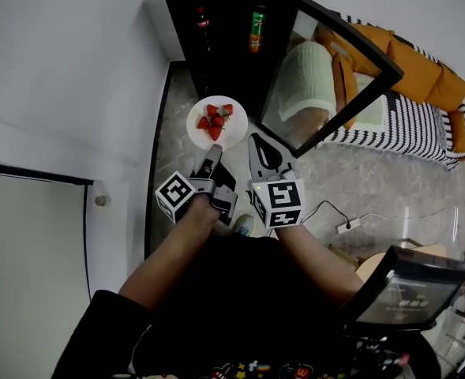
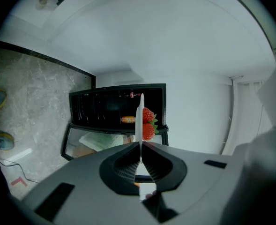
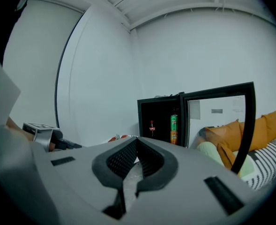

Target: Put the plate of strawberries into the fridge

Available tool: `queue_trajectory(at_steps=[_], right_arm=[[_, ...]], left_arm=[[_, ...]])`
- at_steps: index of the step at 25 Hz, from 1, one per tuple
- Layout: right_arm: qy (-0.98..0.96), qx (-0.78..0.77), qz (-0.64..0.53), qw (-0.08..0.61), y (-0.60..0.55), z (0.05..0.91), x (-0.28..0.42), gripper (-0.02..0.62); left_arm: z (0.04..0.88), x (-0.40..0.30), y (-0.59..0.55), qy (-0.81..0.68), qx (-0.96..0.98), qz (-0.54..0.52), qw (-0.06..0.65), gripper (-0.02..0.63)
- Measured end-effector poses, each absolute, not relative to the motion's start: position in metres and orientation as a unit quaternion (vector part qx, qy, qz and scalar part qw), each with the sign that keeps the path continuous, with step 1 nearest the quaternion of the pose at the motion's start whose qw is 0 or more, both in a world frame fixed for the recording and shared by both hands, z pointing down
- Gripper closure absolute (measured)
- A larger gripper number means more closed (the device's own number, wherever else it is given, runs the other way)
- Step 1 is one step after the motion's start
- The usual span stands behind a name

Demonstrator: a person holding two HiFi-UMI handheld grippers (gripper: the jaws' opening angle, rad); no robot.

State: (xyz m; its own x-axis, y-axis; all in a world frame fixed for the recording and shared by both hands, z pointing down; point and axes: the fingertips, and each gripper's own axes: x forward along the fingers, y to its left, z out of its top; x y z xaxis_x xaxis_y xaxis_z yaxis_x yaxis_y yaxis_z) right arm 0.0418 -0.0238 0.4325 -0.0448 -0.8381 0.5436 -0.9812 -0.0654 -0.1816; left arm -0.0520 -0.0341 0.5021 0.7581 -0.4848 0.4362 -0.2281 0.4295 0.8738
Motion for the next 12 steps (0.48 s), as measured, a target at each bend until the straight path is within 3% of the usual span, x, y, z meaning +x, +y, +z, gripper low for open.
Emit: queue_trajectory(at_steps=[12], right_arm=[[-0.678,0.673,0.266,0.129,-0.0249,0.4308,0.0436,0.591]], left_arm=[[0.5035,-0.052,-0.0358,-0.339,0.531,-0.087,0.772,0.591]])
